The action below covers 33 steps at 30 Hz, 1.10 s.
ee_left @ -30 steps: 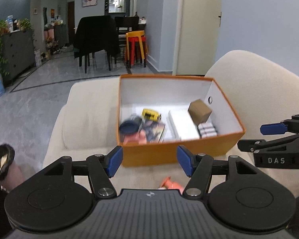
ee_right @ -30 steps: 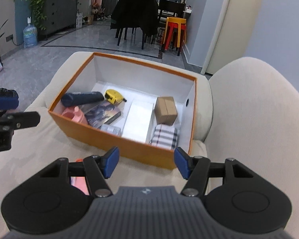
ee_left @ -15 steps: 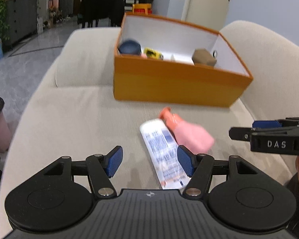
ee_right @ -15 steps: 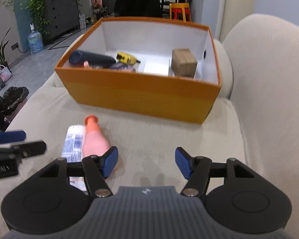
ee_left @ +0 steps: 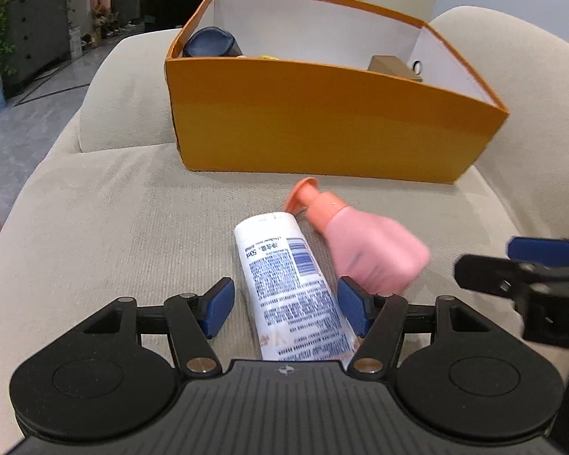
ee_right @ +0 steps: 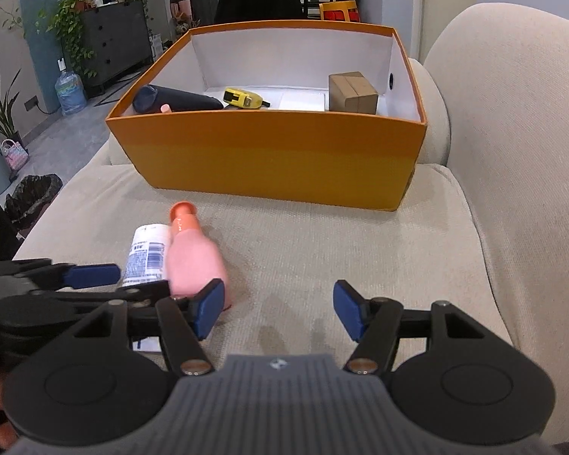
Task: Organize rigid objects
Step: 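Grasp the pink bottle with the right tool while the left tool grasps the white lotion tube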
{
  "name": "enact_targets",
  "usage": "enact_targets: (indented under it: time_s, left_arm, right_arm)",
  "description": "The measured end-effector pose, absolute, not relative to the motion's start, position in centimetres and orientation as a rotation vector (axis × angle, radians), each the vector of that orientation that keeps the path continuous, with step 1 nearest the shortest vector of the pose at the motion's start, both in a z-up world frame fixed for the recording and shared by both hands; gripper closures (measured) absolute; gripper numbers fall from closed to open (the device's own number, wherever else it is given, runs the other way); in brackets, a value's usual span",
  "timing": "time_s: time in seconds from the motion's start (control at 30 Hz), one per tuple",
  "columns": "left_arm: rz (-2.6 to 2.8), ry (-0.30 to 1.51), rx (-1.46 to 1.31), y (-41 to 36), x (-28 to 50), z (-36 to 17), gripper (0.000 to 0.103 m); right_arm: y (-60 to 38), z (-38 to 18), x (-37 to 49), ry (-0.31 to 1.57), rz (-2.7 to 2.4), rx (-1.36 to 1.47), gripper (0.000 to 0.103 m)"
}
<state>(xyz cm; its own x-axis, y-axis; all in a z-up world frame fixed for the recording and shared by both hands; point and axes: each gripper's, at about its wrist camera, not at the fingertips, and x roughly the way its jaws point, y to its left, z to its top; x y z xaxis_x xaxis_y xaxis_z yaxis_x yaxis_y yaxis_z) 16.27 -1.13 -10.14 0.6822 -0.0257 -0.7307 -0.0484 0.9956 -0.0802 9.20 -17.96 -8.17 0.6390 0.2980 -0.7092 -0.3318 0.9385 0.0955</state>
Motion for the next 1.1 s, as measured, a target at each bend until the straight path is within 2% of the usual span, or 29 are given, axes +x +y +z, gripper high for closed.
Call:
enact_targets:
  time_s: [0.13,0.17,0.27,0.67,1.1]
  left_arm:
    - [0.024,0.815,0.004,-2.2,16.7,-10.8,0.033]
    - [0.018,0.808,0.017,-2.2,16.6,-10.7,0.043]
    - [0.019,0.816,0.009,-1.4,15.9,-10.3,0.049]
    - [0.05,0.846,0.008,2.8,10.6,-9.4,0.049]
    - [0.077,0.802,0.007,3.3,10.5,-10.1,0.043]
  right_arm:
    - [-18.1,-8.5,9.4,0.806,0.357,-0.033,0.04]
    - [-18.1,-8.5,9.4,0.807,0.356,-0.032,0.04]
    - [-18.1,-8.6,9.5,0.805,0.36,-0.027,0.04]
    - [-15.1,-8.5,9.3,0.776,0.466,-0.032,0.04]
    - [-11.0,-11.1,11.1,0.754,0.506,-0.151,0.04]
